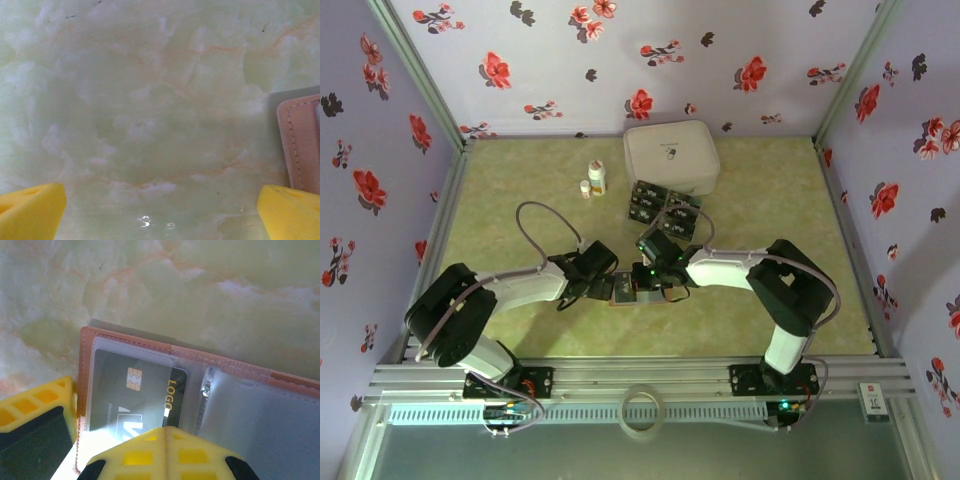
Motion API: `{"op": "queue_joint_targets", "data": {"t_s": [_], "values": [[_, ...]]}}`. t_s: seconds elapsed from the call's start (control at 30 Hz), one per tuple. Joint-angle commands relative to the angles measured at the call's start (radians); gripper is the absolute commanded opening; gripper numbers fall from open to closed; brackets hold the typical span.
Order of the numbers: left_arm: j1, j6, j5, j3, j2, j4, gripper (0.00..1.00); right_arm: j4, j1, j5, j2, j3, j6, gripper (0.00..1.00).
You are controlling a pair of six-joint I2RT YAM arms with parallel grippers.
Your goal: Put the credit cards into the card holder
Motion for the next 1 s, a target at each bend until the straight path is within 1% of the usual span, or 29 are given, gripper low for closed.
{"op": "queue_joint_targets", "data": {"t_s": [0.0, 0.1, 0.13, 0.2, 0.23, 0.3, 0.37, 0.4, 0.57, 0.7, 0.97], "values": [[-0.009, 0.005, 0.015, 0.011, 0.011, 0.016, 1.0, -0.06, 0.01, 0.013, -0.048, 0.022, -0.007, 0.0], [-0.006, 0.005, 0.011, 0.011, -0.016, -0.001, 1.0, -0.124, 0.006, 0.054, -0.123, 0.022, -0.032, 0.0], [-0.005, 0.005, 0.009, 0.011, -0.028, -0.009, 1.0, -0.141, 0.006, 0.065, -0.141, 0.02, -0.038, 0.03], [-0.005, 0.003, 0.007, 0.011, -0.058, -0.024, 1.0, -0.19, 0.004, 0.104, -0.198, 0.011, -0.054, 0.19], [-0.004, 0.002, 0.007, 0.01, -0.072, -0.031, 1.0, -0.206, 0.003, 0.121, -0.217, 0.005, -0.057, 0.25], [-0.005, -0.004, 0.011, 0.007, -0.108, -0.047, 1.0, -0.229, -0.001, 0.152, -0.267, -0.022, -0.061, 0.36], [-0.007, -0.011, 0.021, -0.001, -0.138, -0.053, 1.0, -0.239, -0.01, 0.183, -0.31, -0.052, -0.054, 0.44], [-0.008, -0.015, 0.03, -0.006, -0.155, -0.056, 1.0, -0.238, -0.015, 0.194, -0.329, -0.069, -0.05, 0.46], [-0.021, -0.043, 0.051, -0.035, -0.206, -0.05, 1.0, -0.205, -0.043, 0.216, -0.389, -0.135, -0.016, 0.52], [-0.04, -0.064, 0.052, -0.058, -0.208, -0.031, 1.0, -0.189, -0.051, 0.197, -0.377, -0.145, -0.008, 0.53], [-0.073, -0.086, 0.047, -0.084, -0.165, 0.004, 1.0, -0.166, -0.052, 0.18, -0.325, -0.14, -0.007, 0.52]]}}
